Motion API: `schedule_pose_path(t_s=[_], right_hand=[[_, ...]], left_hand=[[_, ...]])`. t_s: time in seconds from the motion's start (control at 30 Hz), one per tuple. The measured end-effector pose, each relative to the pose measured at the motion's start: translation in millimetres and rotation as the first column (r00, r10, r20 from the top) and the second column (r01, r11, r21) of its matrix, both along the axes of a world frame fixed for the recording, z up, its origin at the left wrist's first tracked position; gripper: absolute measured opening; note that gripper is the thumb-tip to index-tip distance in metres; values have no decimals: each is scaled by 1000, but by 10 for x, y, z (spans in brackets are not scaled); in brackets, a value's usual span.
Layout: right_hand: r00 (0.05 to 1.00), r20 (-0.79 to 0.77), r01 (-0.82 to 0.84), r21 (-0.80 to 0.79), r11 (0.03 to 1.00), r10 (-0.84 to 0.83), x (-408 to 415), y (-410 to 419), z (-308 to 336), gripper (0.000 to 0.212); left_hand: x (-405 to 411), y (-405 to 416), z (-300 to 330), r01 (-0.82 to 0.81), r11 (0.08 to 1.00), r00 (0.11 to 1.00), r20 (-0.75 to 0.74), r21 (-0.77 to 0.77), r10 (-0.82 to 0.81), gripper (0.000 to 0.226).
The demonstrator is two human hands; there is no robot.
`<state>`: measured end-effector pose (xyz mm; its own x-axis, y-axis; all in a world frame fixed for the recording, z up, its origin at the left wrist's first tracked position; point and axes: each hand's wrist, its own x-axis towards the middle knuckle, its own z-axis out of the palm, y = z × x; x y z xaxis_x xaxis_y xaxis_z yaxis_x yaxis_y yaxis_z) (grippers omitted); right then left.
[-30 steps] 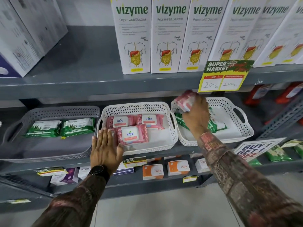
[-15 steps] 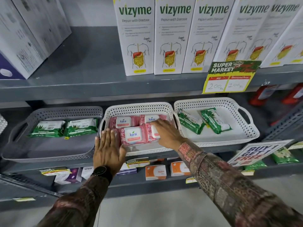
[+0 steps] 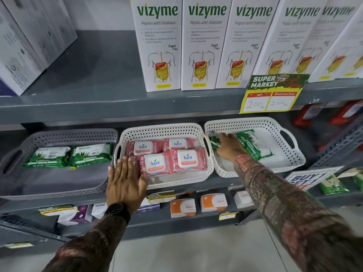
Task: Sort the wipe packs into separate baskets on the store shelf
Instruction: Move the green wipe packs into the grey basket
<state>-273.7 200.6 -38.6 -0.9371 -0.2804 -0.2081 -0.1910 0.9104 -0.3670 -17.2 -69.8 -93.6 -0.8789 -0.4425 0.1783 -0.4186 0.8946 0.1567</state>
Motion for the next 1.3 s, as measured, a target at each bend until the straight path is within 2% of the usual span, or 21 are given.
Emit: schedule_pose_path(t_s=[0.07,0.17,0.3,0.37,0.43,0.5,0.53,0.63,0.77,0.83,0.9,1.0,1.1,1.3], right_hand=[[997,8,-75,52,996,74,-19,66,-76,79],[992,-81,-91,94,991,99,-40,97,-123,77],[986,-167,-3,-9,1000,1,18,70,-75,74],[955,-290,51,-31,998,-58,97,31,19,69],[882,-461,68,-72,995,-94,192,-50,165,62],[811,-580,28,-84,996,-72,287,-231,335,63],[807,-589,3,-70,998,-44,337,-371,423,66],[819,-570,-127,-63,990,68,578,-947,617,67],[742,-632,-409,-166,897,221,1137,-1931,650,69],[742,-591,-505,-181,844,317,1458,-2484,600,78],[751,-527,-562,-193,805,398,1755,-2988,505,79],[703,-474,-653,-134,745,530,2137,-3688,326,75],[637,-439,-719,-40,694,634,2399,-4232,160,77],[540,-353,-772,153,616,764,2620,-4660,-86,77]], left_hand=[[-6,-15,-23,3,1000,1000,-3,-1,-3,80],[-10,-32,-49,9,1000,1000,5,2,-9,81],[-16,-38,-25,0,999,1000,24,33,-1,83],[-16,-26,20,2,998,1000,15,70,-3,85],[3,-31,79,29,994,1000,-6,107,-29,85],[62,-103,165,72,989,997,-41,130,-67,84],[102,-170,222,92,987,995,-61,133,-85,84],[280,-520,380,112,986,989,-106,121,-99,83],[695,-1254,455,48,992,994,-101,117,-37,84],[982,-1692,451,-9,994,997,-75,112,17,85],[1257,-2094,447,-80,992,995,-49,97,85,87],[1572,-2614,419,-172,982,985,-11,79,173,92],[1691,-2860,321,-179,979,984,32,93,177,96],[1679,-2913,138,-163,976,984,-48,144,172,84]])
